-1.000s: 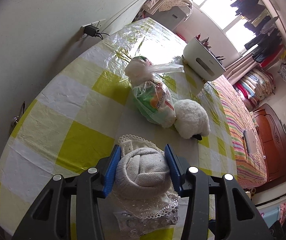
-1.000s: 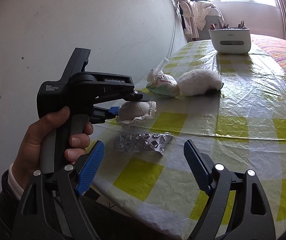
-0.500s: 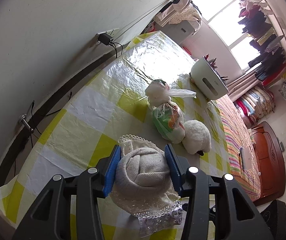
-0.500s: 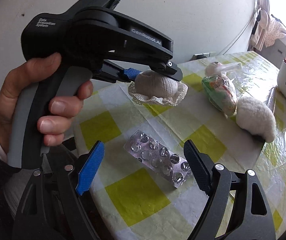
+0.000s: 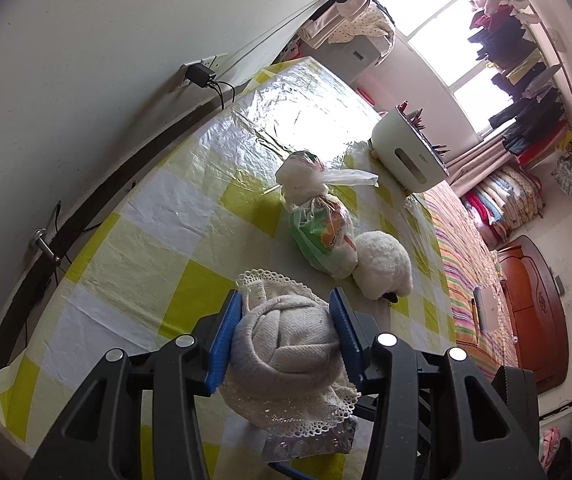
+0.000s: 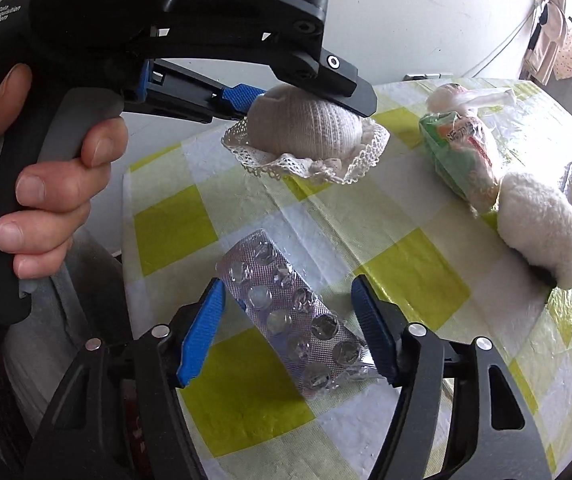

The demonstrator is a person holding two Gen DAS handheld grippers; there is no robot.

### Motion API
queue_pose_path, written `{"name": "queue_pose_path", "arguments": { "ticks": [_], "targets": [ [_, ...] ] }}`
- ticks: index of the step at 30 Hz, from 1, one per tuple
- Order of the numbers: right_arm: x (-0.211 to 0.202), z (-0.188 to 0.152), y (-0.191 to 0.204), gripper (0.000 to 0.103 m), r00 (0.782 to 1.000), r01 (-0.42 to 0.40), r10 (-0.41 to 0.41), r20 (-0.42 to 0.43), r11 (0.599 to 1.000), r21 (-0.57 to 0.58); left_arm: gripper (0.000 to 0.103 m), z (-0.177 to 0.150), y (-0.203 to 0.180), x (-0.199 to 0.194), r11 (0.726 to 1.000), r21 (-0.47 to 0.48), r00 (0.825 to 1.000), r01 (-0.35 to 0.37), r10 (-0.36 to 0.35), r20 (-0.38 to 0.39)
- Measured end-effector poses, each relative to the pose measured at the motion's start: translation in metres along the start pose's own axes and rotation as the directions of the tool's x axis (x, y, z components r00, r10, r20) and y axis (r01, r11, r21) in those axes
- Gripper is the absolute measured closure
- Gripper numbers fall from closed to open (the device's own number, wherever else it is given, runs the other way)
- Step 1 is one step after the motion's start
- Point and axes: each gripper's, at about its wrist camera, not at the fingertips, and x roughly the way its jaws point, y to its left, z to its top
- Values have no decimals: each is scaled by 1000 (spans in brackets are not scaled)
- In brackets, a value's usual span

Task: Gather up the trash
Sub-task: 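Grasp the silver pill blister pack with the right gripper while the left holds the bundle, then carry the cloth bundle and blister pack over the cream bin with both grippers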

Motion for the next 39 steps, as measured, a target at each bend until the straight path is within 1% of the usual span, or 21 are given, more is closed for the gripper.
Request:
{"name": "queue_pose_path", "arguments": {
  "ticks": [1, 3, 5, 9, 12, 15, 19, 22, 26, 30, 32, 36, 39],
  "targets": [
    [-1, -2, 1, 51, 1000, 14, -14, 5, 1000, -2, 59, -1, -2, 1, 1000, 4, 1000, 0, 0, -2],
    [-4, -6, 2, 63, 999, 29, -29, 14, 1000, -2, 59, -2, -5, 2, 1000, 11, 1000, -2, 2, -6],
    [-8, -10, 4, 69, 999, 46, -46, 24, 999, 0, 59, -2, -9, 5, 1000, 14, 1000, -2, 2, -11],
    [-18, -24, 12, 70, 993, 104, -105, 48, 994, 17, 59, -5, -16, 6, 1000, 27, 1000, 3, -3, -12],
    [-29, -32, 19, 70, 987, 132, -139, 86, 988, 79, 59, -7, -23, 7, 999, 45, 1000, -3, 3, -6],
    [-49, -45, 19, 70, 970, 182, -204, 133, 970, 162, 59, -10, -29, 9, 998, 60, 1000, -11, 11, 1],
    [-72, -59, 12, 70, 942, 213, -276, 191, 931, 295, 59, -14, -39, 16, 997, 80, 1000, -15, 16, -7],
    [-85, -70, 4, 70, 916, 246, -345, 203, 885, 396, 59, -21, -52, 22, 994, 107, 1000, -10, 11, -14],
    [-107, -87, -18, 70, 878, 257, -422, 227, 814, 520, 59, -31, -76, 29, 987, 163, 1000, 9, -5, -26],
    [-132, -113, -44, 70, 838, 238, -490, 238, 723, 649, 59, -42, -100, 38, 976, 213, 998, 38, -28, -49],
    [-144, -125, -55, 70, 820, 227, -522, 233, 672, 704, 59, -48, -110, 43, 973, 223, 996, 66, -51, -71],
    [-164, -149, -74, 70, 781, 214, -584, 222, 584, 783, 59, -55, -129, 53, 968, 228, 992, 102, -80, -102],
    [-177, -164, -90, 70, 760, 207, -616, 206, 531, 822, 59, -62, -146, 60, 963, 243, 989, 120, -93, -119]
  ]
}}
